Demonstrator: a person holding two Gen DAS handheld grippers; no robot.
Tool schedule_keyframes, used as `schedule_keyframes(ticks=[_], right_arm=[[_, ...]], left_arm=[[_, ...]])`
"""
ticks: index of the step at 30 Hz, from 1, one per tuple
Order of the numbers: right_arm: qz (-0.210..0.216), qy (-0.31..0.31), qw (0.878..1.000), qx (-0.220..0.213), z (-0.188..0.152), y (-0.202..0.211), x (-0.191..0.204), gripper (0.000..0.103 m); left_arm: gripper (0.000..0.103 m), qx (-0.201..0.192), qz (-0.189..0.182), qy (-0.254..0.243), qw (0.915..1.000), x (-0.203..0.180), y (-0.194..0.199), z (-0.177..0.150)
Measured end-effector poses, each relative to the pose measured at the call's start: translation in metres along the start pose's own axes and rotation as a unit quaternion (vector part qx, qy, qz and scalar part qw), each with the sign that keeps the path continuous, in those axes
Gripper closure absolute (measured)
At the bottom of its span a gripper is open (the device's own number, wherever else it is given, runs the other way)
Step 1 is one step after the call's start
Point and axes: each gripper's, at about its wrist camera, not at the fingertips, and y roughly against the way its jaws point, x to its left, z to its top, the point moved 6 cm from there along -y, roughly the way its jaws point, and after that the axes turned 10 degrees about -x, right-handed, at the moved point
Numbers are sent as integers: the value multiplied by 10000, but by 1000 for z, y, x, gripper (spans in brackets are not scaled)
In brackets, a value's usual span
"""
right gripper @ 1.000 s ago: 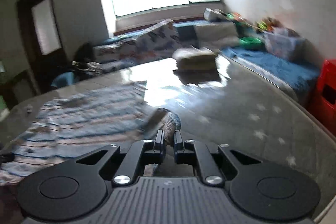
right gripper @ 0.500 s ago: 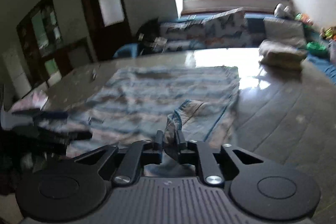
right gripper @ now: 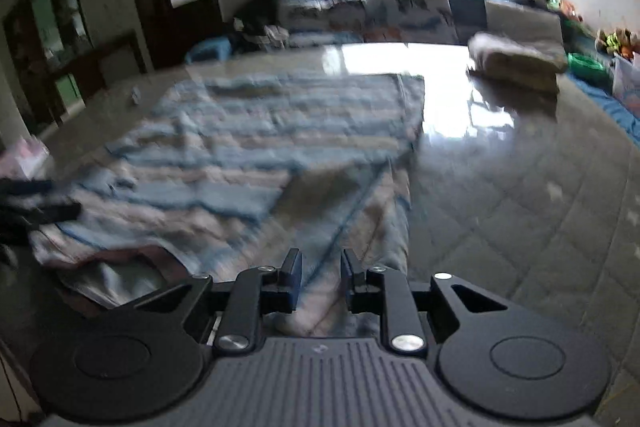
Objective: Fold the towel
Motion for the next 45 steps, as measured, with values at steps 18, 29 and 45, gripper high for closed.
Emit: schedule_keyframes(ticks=[18,29,45], right_arm=[[-159,177,9997,-42,31,-55,2,80],[732,743,9945,-117,37,-32,72,74],[2287,2239,9462,477,-9,-41,216,72]], left_arm=[[34,194,1859,1689,9678,155,46,-24],[94,344,1620,1974,9662,163,38,-34],[98,-369,1138,1937,9737,155,45,10]])
